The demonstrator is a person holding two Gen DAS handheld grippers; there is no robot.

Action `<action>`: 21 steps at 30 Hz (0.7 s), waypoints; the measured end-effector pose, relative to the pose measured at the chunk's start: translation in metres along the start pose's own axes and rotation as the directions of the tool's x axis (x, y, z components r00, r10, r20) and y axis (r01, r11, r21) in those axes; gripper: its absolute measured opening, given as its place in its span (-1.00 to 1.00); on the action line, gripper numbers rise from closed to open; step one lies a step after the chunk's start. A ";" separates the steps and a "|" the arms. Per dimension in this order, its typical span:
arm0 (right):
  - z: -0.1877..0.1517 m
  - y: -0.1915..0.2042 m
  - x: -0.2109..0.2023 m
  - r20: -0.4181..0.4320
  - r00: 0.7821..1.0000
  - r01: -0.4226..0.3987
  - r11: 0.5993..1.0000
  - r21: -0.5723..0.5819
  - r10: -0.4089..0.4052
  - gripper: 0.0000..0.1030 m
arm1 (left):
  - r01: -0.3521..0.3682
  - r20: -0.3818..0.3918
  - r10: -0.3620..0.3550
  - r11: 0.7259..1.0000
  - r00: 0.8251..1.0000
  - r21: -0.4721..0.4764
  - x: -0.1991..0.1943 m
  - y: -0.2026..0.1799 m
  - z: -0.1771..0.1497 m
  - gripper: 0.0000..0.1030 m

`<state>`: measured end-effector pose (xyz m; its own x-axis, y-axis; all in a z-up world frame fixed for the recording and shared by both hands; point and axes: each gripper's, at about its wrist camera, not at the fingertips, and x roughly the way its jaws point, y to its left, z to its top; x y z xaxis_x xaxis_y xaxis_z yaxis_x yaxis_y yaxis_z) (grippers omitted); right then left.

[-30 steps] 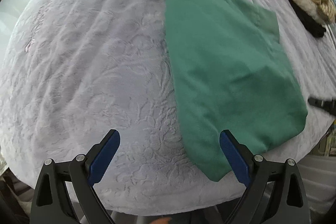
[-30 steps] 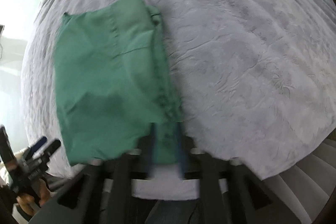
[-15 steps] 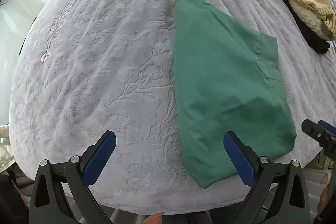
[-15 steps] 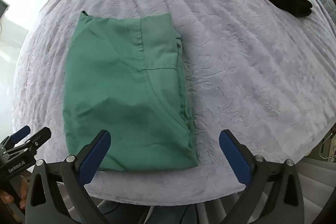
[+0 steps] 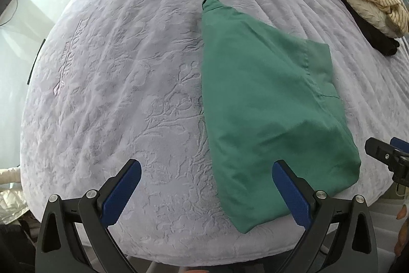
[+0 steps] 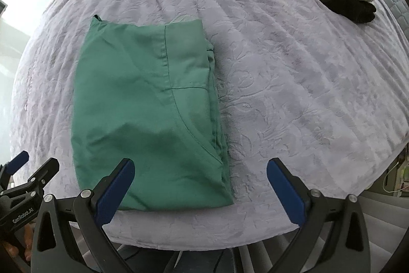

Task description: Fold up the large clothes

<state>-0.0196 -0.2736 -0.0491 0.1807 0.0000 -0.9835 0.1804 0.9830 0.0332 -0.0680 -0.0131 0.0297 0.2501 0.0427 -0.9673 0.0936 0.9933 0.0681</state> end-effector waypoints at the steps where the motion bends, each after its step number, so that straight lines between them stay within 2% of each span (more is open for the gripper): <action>1: 0.000 0.000 0.000 0.000 1.000 0.000 1.000 -0.001 0.000 0.99 | -0.002 0.000 0.002 1.000 1.000 0.002 0.000 -0.001 0.000 0.99; 21: 0.000 0.003 -0.002 -0.001 1.000 -0.009 1.000 -0.005 0.009 0.99 | -0.006 0.003 0.006 1.000 1.000 0.011 -0.002 -0.007 0.002 0.99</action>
<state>-0.0198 -0.2705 -0.0475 0.1811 0.0095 -0.9834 0.1739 0.9839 0.0415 -0.0674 -0.0203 0.0319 0.2532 0.0480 -0.9662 0.1029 0.9918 0.0763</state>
